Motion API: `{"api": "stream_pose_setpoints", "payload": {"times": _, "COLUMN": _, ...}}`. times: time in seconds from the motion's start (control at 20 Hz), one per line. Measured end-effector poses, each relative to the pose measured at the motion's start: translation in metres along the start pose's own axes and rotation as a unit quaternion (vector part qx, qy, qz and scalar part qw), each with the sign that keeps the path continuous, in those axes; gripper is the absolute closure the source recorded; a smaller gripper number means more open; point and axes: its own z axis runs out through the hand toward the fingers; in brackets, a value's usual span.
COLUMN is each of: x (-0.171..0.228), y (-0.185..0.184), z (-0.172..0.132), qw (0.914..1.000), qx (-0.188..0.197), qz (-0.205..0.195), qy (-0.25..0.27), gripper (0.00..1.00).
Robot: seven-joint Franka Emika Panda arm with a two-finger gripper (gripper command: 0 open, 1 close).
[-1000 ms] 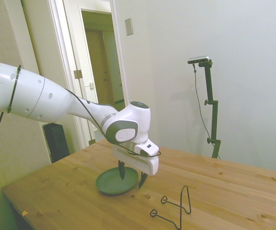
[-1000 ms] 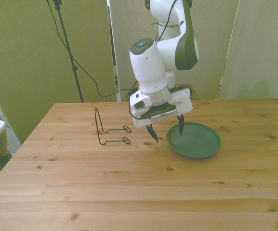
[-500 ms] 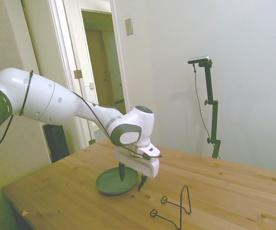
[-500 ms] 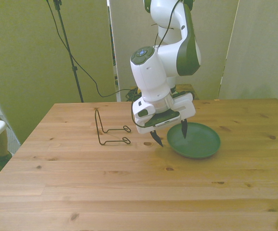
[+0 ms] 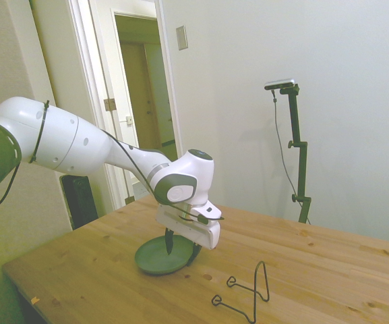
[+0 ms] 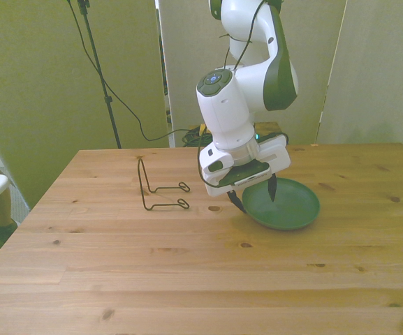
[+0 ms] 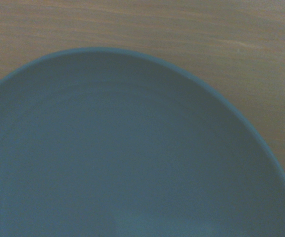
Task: Load the plate
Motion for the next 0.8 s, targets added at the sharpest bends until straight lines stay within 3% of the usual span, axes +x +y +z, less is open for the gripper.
{"api": "stream_pose_setpoints", "payload": {"times": 0.8, "x": 0.0071, "y": 0.0065, "z": 0.0065, "qw": 1.0, "qx": -0.003, "qz": 0.007, "qy": -0.005, "gripper": 1.0}}
